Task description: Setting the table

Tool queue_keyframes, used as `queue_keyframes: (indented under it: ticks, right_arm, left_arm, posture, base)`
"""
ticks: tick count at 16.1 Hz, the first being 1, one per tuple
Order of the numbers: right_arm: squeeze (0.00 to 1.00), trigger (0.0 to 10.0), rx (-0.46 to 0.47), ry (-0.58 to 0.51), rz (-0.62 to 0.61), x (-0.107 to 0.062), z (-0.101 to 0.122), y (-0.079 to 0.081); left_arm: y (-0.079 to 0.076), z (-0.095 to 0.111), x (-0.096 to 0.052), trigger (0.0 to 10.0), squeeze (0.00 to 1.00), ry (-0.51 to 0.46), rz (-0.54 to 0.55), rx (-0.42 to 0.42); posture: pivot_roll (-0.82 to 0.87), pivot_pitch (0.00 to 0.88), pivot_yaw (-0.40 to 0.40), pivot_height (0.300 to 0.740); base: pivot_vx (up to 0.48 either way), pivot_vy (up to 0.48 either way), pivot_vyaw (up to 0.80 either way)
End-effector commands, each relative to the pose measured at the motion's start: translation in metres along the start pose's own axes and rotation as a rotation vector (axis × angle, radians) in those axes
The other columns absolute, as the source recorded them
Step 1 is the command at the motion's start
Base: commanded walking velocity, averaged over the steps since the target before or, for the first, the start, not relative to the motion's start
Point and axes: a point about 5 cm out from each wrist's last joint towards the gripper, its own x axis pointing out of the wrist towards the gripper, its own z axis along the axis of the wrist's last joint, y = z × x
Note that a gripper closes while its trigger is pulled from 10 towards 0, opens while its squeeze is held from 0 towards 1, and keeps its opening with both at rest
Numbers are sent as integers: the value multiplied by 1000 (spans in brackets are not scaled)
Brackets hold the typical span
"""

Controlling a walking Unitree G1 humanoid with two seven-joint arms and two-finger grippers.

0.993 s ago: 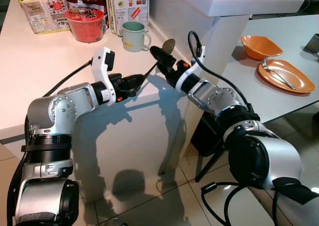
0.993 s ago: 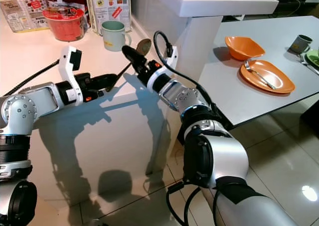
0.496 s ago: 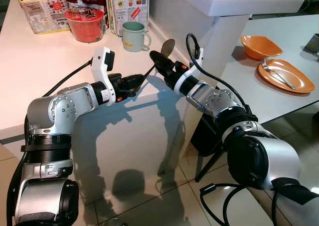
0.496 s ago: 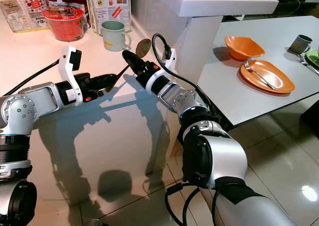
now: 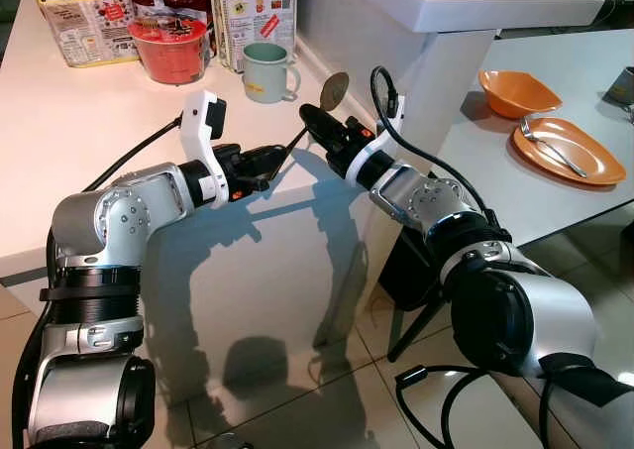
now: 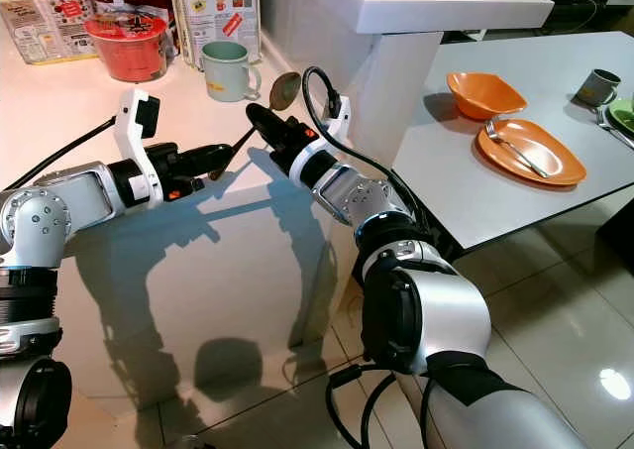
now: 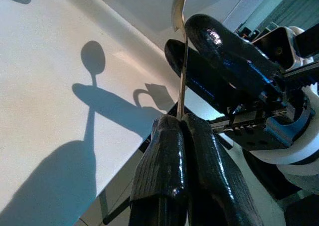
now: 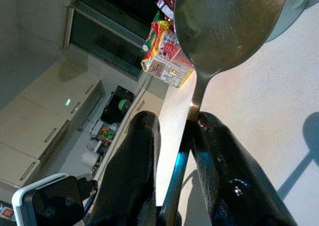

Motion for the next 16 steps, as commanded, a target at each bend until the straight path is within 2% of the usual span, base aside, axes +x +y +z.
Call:
queue_keyframes:
  ticks: [1, 13, 15, 16]
  right_arm:
    - [0, 0, -13, -16, 38, 2, 6, 6]
    - [0, 0, -22, -18, 43, 2, 8, 7]
    - [0, 0, -19, -29, 44, 2, 10, 8]
    - [0, 0, -19, -33, 43, 1, 11, 8]
  left_arm:
    - [-5, 3, 4, 0, 0, 12, -18, 13]
    - [-8, 5, 4, 0, 0, 12, -54, 53]
    - [-7, 4, 4, 0, 0, 25, -35, 92]
    - [-5, 4, 5, 5608, 0, 26, -12, 123]
  posture:
    - [56, 6, -116, 740]
    - [55, 0, -115, 740]
    - [54, 0, -113, 740]
    - [54, 0, -113, 740]
  base:
    - [0, 0, 0]
    - [0, 0, 0]
    - [0, 0, 0]
    - [0, 0, 0]
